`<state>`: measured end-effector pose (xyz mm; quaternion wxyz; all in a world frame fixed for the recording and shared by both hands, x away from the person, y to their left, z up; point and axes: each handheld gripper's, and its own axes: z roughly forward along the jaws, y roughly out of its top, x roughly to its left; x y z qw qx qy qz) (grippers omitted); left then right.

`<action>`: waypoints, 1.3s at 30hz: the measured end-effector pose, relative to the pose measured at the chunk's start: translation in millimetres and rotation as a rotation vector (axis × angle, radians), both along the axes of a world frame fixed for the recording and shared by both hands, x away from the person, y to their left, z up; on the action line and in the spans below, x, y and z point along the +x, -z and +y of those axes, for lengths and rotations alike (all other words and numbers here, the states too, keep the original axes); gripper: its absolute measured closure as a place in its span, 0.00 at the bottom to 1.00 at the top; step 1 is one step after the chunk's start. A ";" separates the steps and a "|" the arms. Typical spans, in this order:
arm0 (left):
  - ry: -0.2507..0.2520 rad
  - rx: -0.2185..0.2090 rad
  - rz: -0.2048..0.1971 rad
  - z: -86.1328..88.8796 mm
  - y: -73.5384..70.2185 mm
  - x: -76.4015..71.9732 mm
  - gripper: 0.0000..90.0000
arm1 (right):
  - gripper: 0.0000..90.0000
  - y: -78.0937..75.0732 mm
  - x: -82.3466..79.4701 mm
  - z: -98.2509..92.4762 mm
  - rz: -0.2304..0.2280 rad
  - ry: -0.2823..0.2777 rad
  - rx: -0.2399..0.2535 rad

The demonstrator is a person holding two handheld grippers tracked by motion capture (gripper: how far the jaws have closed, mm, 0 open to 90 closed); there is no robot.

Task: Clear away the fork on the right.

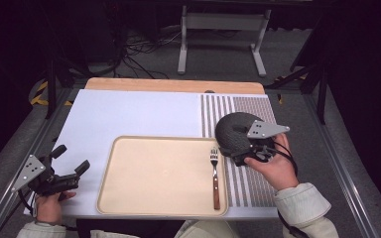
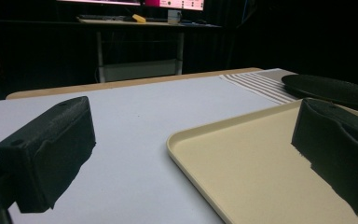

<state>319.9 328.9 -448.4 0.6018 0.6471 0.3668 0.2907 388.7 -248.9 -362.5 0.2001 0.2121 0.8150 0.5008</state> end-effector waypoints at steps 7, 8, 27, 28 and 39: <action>0.000 0.005 0.001 -0.4 0.5 0.3 0.00 | 0.12 10.4 -10.2 -27.6 -0.056 0.015 0.038; 0.000 0.006 0.002 -0.4 0.5 0.4 0.00 | 0.12 12.3 -12.0 -31.4 -0.061 0.018 0.053; -0.006 -0.004 0.002 -0.6 0.4 -0.5 0.00 | 0.10 56.7 -37.8 -80.5 -0.110 0.087 0.180; -0.006 -0.002 0.001 -0.8 0.2 -0.6 0.00 | 0.10 57.9 -38.6 -81.2 -0.114 0.085 0.182; -0.005 -0.001 -0.002 -0.8 -0.2 -1.0 0.00 | 0.10 78.1 -44.8 -95.4 -0.098 0.127 0.203</action>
